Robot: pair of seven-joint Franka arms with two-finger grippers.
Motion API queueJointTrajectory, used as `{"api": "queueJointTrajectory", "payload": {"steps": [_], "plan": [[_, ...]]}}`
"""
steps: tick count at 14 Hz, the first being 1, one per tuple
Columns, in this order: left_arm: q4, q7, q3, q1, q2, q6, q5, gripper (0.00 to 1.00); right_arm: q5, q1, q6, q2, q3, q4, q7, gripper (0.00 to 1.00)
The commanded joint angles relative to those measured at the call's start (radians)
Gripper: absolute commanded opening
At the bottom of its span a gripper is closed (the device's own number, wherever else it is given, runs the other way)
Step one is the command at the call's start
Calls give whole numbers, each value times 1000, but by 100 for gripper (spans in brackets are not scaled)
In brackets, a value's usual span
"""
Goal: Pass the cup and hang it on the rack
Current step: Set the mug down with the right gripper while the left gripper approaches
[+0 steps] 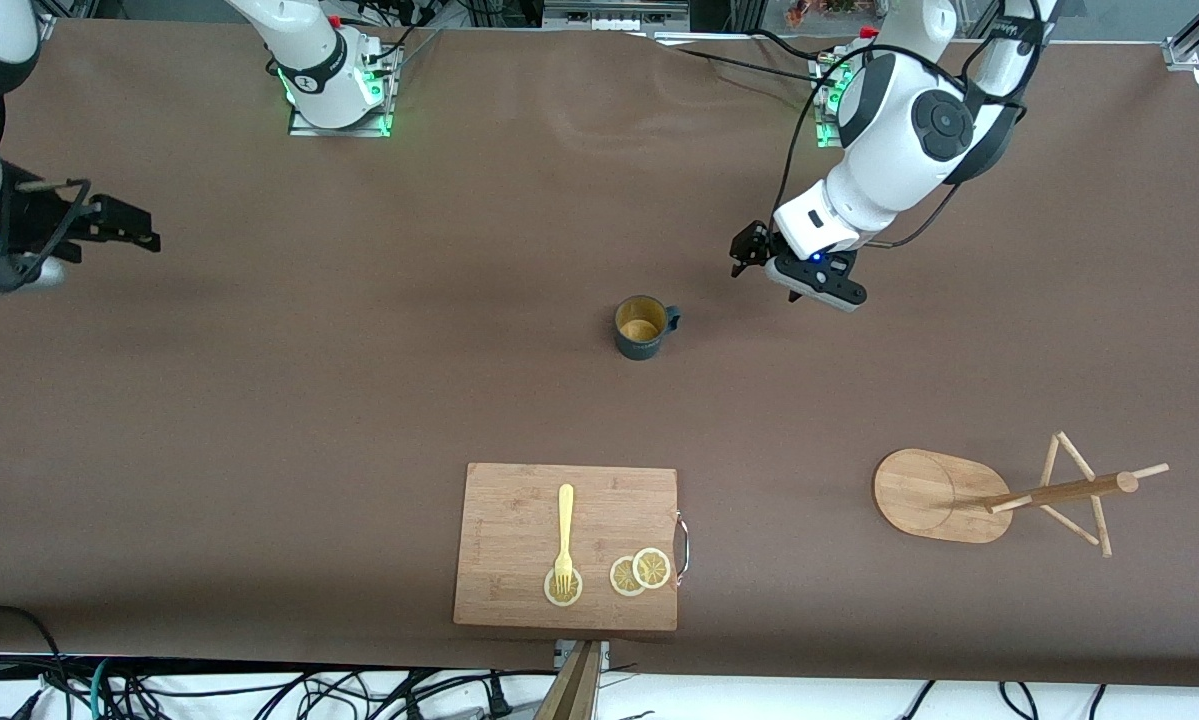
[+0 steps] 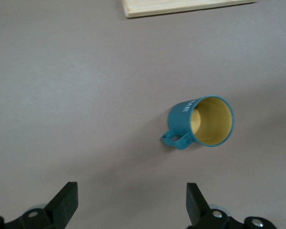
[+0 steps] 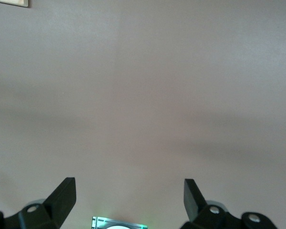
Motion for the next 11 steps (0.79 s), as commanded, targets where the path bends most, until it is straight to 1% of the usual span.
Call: {"api": "queueJointTrajectory", "payload": {"steps": [1, 3, 4, 5, 6, 7, 8, 9, 10, 11], "plan": [[15, 236, -23, 37, 87, 48, -150, 100, -16, -38, 40, -75, 32, -71, 81, 100], [36, 495, -23, 69, 151, 51, -317, 100, -18, -29, 37, -78, 26, -31, 103, 100], [51, 623, -23, 75, 184, 51, -405, 100, -47, -12, 28, -75, 26, 19, 104, 100], [67, 724, -23, 80, 213, 51, -484, 100, -73, 5, 26, -68, 6, 49, 104, 100], [76, 818, -26, 81, 239, 51, -537, 100, -62, 10, 20, -60, -30, 48, 103, 100], [85, 902, -29, 81, 256, 51, -565, 100, -29, 14, 8, -60, -49, 48, 103, 100], [88, 990, -44, 87, 273, 51, -583, 100, -9, 16, -9, -58, -51, 51, 101, 100], [88, 1086, -78, 119, 290, 49, -612, 100, -21, 19, -12, -55, -46, 52, 95, 100], [88, 1187, -107, 144, 309, 49, -663, 100, -10, 19, -27, -40, -51, 60, 89, 100], [88, 1296, -116, 149, 325, 48, -716, 100, -7, 14, -58, -28, -52, 75, 92, 100]]}}
